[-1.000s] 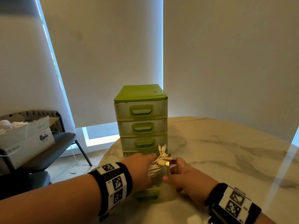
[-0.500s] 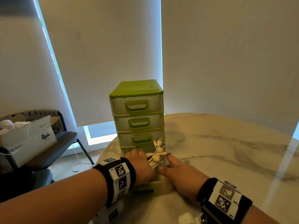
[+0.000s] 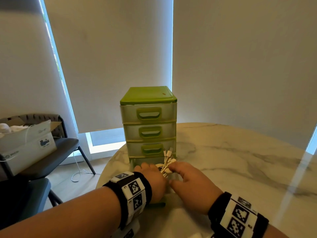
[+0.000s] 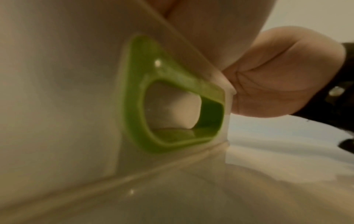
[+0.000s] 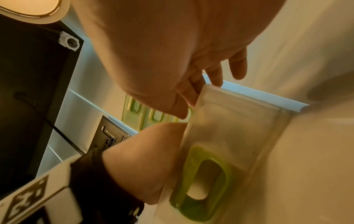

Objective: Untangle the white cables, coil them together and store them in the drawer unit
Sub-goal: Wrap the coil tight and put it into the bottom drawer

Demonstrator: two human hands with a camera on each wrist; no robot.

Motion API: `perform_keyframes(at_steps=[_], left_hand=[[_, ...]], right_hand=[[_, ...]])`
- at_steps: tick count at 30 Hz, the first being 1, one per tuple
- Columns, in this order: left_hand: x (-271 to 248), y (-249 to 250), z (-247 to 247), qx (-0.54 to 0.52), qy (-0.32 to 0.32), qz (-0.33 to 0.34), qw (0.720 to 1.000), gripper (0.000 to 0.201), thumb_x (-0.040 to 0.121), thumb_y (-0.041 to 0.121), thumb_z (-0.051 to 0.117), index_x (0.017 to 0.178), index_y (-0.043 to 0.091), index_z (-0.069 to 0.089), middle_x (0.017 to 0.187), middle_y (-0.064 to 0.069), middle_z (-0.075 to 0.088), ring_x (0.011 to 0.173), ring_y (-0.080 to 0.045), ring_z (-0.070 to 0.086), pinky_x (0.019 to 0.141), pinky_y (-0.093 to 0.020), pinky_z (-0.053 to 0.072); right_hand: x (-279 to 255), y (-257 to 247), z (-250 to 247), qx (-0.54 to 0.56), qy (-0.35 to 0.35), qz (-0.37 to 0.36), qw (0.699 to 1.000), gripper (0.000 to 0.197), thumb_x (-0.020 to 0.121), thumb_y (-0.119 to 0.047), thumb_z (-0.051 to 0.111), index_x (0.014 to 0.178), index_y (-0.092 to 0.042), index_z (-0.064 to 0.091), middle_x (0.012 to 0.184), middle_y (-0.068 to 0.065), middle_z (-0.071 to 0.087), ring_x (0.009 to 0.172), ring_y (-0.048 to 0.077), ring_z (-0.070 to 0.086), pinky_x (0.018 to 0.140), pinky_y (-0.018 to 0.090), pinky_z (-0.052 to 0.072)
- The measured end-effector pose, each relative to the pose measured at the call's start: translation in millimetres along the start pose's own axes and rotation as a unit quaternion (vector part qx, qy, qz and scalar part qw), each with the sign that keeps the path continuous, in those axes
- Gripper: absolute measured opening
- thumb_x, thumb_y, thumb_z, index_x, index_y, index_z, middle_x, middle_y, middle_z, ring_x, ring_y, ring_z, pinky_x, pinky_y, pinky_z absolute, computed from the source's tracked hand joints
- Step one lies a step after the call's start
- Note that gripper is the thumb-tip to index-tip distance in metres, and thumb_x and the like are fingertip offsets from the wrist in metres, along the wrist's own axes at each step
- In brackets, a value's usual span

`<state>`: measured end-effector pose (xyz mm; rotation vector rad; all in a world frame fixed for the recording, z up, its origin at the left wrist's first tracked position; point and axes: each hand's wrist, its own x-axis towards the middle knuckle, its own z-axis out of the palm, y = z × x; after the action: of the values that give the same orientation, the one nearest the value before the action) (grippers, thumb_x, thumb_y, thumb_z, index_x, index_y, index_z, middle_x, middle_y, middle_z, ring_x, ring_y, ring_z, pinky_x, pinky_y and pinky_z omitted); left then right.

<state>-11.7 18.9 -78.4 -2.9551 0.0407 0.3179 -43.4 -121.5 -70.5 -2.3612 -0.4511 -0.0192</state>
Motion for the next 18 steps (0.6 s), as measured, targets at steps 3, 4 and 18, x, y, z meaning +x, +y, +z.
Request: perform_keyframes(at_steps=[3,4,18], left_hand=[[-1,0,2,-0.067,0.015,-0.008,0.998,0.072,0.091,0.046,0.054,0.149,0.02,0.019,0.141,-0.015,0.038,0.126,-0.035,0.041,0.105,-0.046,0.039],[-3,0,2,-0.085,0.017,-0.01,0.996,0.072,0.091,0.047,0.053,0.149,0.022,0.017,0.141,-0.014,0.037,0.127,-0.035,0.04,0.105,-0.046,0.038],[11,6,9,-0.045,-0.012,0.004,0.999,0.087,0.073,0.047,0.059,0.147,0.018,0.025,0.141,-0.011,0.036,0.12,-0.039,0.037,0.105,-0.053,0.032]], right_hand=[[1,-2,-5,-0.032,0.007,-0.025,0.999,0.05,0.091,-0.006,0.051,0.136,-0.027,0.051,0.137,-0.011,0.045,0.125,0.003,0.04,0.09,-0.007,0.017],[3,-3,-7,-0.051,0.006,-0.027,0.998,0.054,0.091,-0.003,0.049,0.14,-0.026,0.047,0.138,-0.011,0.043,0.128,0.002,0.037,0.088,-0.011,0.012],[51,-19,-5,-0.423,-0.135,-0.017,0.896,0.039,0.092,-0.03,0.047,0.131,-0.026,0.052,0.133,0.0,0.048,0.121,0.029,0.041,0.1,0.046,0.037]])
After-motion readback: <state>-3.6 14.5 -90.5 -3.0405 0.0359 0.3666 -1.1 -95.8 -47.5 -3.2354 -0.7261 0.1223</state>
